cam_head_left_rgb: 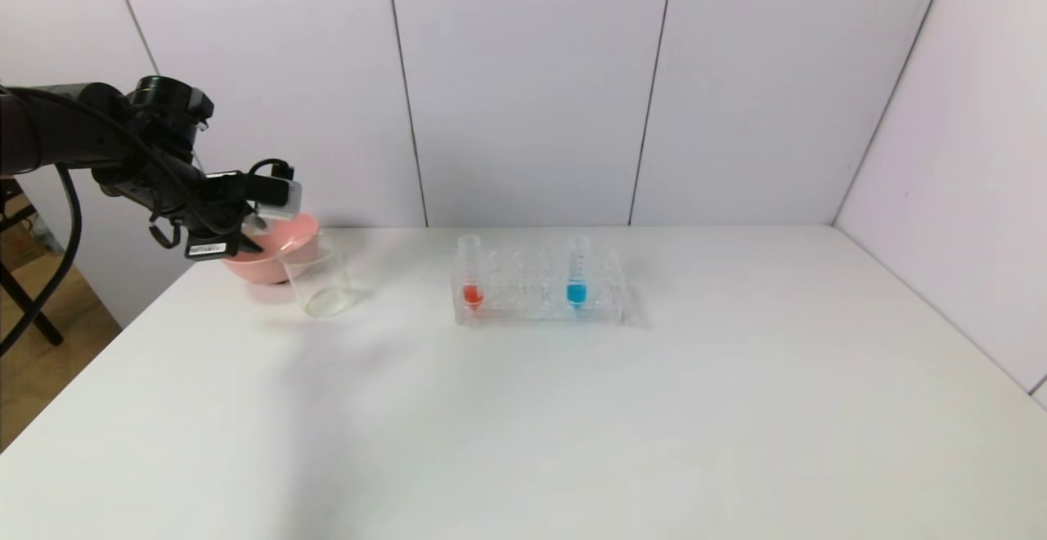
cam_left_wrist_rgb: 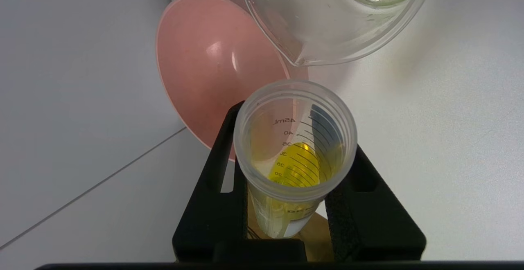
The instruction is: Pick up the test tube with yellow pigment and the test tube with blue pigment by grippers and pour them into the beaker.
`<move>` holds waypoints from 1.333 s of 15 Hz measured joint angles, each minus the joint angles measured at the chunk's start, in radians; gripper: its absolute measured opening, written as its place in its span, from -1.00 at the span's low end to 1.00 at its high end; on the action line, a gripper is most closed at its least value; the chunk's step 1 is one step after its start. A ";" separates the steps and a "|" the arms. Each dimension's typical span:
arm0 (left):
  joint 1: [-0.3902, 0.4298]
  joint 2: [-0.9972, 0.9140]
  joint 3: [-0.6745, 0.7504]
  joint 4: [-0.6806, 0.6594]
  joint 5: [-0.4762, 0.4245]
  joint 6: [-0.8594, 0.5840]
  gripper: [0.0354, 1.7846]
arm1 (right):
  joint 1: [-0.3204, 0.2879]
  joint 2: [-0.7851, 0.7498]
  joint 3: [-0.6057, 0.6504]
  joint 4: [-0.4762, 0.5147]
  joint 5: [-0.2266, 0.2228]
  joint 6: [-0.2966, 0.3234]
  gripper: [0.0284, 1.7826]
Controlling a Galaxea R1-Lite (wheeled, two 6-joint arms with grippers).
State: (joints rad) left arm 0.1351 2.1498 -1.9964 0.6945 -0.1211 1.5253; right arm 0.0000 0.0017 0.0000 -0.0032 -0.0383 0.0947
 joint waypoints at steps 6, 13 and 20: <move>-0.013 0.003 -0.001 -0.002 0.066 -0.011 -0.42 | 0.000 0.000 0.000 0.000 0.000 0.000 0.92; -0.029 0.011 -0.006 0.013 0.097 -0.067 -0.42 | 0.000 0.000 0.000 0.000 0.000 0.000 0.92; -0.034 0.013 -0.006 0.019 0.124 -0.067 -0.42 | 0.000 0.000 0.000 0.000 0.000 0.000 0.92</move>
State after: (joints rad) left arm 0.1013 2.1623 -2.0028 0.7138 0.0028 1.4581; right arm 0.0000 0.0017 0.0000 -0.0032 -0.0383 0.0947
